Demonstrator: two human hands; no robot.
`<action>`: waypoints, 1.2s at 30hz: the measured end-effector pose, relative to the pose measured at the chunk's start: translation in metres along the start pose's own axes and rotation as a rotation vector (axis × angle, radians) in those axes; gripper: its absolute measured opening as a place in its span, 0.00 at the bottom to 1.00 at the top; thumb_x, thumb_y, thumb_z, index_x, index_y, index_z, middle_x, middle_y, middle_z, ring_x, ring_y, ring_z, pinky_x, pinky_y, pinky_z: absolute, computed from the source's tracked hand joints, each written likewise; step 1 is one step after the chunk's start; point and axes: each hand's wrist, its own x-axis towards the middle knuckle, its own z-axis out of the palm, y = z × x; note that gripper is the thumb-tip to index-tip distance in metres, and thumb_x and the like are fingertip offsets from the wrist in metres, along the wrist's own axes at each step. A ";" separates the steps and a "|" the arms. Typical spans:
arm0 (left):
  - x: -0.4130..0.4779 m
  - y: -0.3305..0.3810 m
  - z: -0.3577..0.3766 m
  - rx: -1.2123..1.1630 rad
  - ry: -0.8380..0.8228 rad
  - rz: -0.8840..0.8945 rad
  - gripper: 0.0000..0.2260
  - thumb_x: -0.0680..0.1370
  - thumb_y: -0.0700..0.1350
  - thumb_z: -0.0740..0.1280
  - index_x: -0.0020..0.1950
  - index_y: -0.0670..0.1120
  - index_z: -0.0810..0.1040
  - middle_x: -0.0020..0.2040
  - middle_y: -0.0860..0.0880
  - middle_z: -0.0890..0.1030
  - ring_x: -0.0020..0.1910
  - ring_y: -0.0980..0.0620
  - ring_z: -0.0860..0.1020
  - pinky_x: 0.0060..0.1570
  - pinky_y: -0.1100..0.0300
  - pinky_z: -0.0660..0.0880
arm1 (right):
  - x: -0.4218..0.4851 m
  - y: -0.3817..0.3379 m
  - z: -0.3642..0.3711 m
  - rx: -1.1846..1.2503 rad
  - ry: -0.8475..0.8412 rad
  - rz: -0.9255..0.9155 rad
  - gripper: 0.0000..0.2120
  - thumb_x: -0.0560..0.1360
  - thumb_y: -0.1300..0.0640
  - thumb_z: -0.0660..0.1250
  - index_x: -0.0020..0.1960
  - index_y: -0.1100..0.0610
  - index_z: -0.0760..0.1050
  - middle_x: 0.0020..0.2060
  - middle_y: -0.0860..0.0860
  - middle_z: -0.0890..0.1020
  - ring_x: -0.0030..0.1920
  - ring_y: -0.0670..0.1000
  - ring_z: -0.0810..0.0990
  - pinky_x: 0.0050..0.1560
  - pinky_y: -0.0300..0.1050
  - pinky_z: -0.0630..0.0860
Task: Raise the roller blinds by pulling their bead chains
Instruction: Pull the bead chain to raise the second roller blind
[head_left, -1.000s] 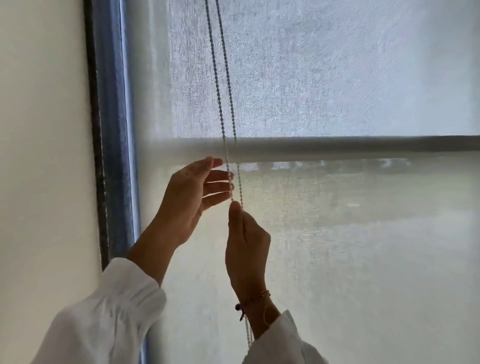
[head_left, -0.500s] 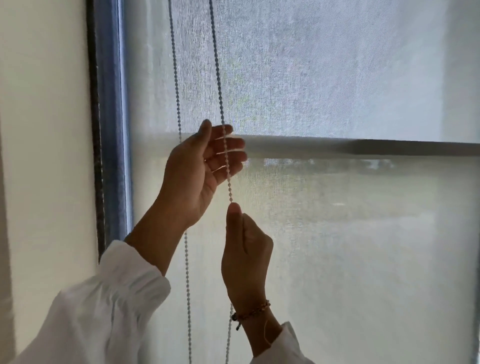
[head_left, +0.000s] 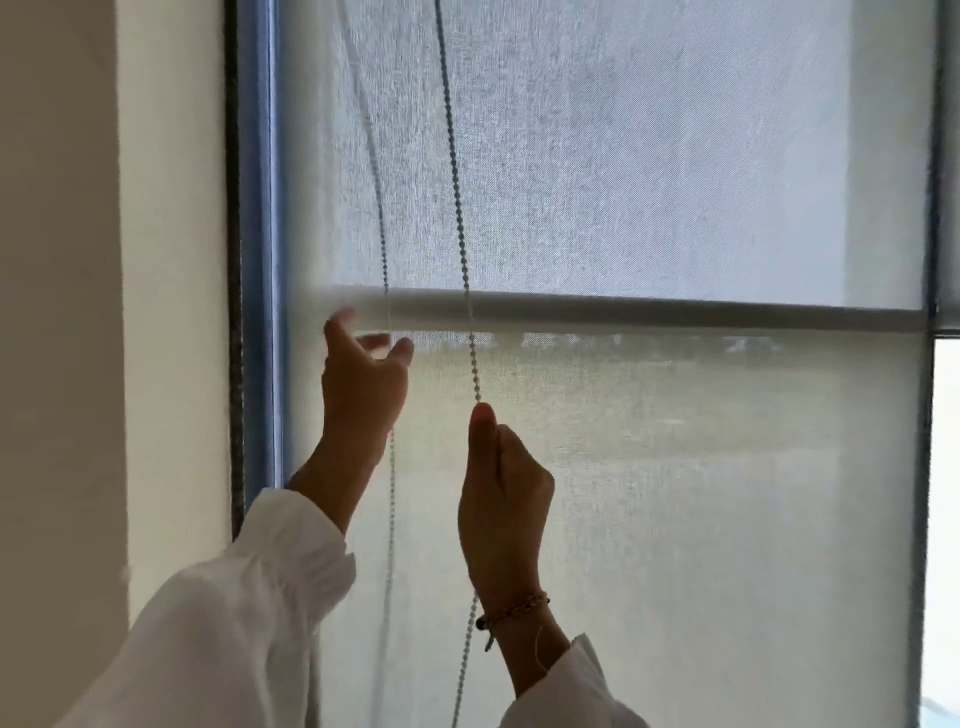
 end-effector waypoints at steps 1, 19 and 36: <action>-0.001 0.000 -0.002 -0.012 -0.001 -0.044 0.24 0.75 0.46 0.67 0.68 0.47 0.62 0.61 0.44 0.74 0.56 0.46 0.75 0.52 0.55 0.74 | 0.001 -0.001 -0.002 0.015 0.001 0.030 0.24 0.76 0.49 0.60 0.25 0.47 0.54 0.18 0.45 0.62 0.23 0.44 0.56 0.25 0.39 0.54; -0.025 -0.005 0.013 -0.488 -0.100 0.064 0.17 0.80 0.53 0.54 0.35 0.49 0.72 0.24 0.50 0.67 0.20 0.56 0.64 0.20 0.65 0.61 | 0.022 0.021 0.002 -0.121 0.045 0.326 0.18 0.78 0.48 0.57 0.39 0.56 0.80 0.18 0.42 0.70 0.23 0.42 0.67 0.29 0.34 0.63; -0.037 -0.043 -0.034 -0.392 -0.091 0.147 0.17 0.79 0.47 0.58 0.30 0.54 0.68 0.21 0.59 0.71 0.22 0.56 0.66 0.27 0.61 0.63 | 0.051 -0.050 0.085 0.472 -0.286 0.452 0.10 0.78 0.55 0.59 0.47 0.61 0.75 0.41 0.55 0.78 0.40 0.53 0.79 0.43 0.45 0.76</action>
